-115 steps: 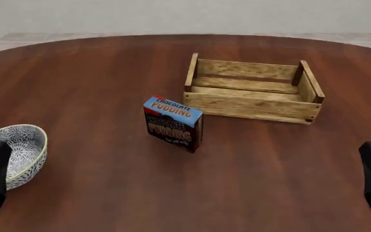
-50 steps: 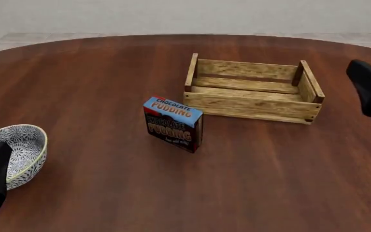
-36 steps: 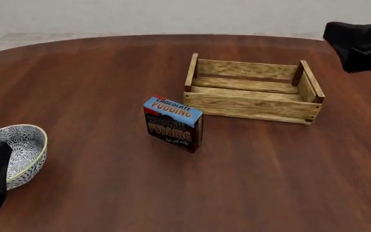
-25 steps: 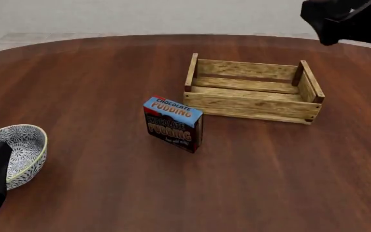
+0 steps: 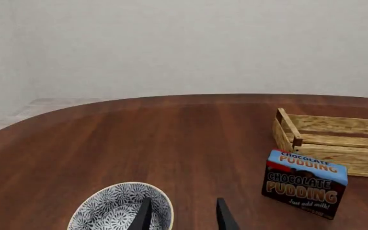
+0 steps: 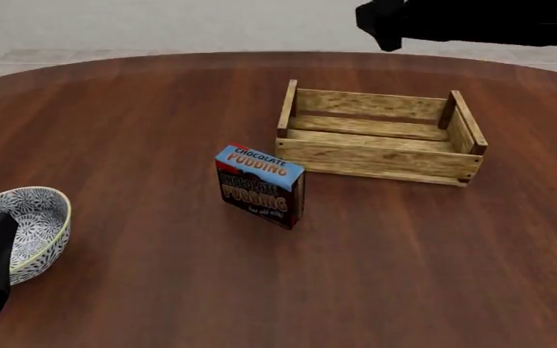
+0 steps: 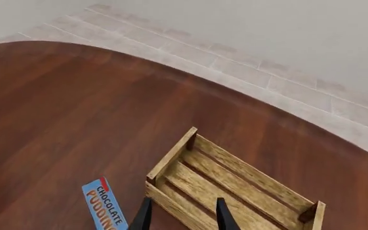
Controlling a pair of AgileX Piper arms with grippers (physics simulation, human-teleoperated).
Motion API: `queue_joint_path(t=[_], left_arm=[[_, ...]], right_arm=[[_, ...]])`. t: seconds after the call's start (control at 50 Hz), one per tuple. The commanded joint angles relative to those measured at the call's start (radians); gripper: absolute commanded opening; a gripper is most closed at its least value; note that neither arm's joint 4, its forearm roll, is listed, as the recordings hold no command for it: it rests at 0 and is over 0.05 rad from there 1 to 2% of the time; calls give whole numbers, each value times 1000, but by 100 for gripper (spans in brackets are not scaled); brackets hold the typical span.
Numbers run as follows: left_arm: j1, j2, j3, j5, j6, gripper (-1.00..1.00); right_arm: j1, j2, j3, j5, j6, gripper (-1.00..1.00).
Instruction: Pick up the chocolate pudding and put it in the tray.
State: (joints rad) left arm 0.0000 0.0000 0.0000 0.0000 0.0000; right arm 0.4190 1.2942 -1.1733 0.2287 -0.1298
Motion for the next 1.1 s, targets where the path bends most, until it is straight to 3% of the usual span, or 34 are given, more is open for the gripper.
queue_joint_path(t=[0.02, 0.38, 0.44, 1.1], left_arm=[[0, 0, 0, 0, 0, 100], [0, 0, 0, 0, 0, 100], [0, 0, 0, 0, 0, 100], [0, 0, 0, 0, 0, 100]], right_arm=[[33, 121, -93, 32, -28, 100], [88, 180, -112, 51, -73, 100], [100, 190, -121, 61, -59, 100], [227, 198, -58, 90, -129, 100]])
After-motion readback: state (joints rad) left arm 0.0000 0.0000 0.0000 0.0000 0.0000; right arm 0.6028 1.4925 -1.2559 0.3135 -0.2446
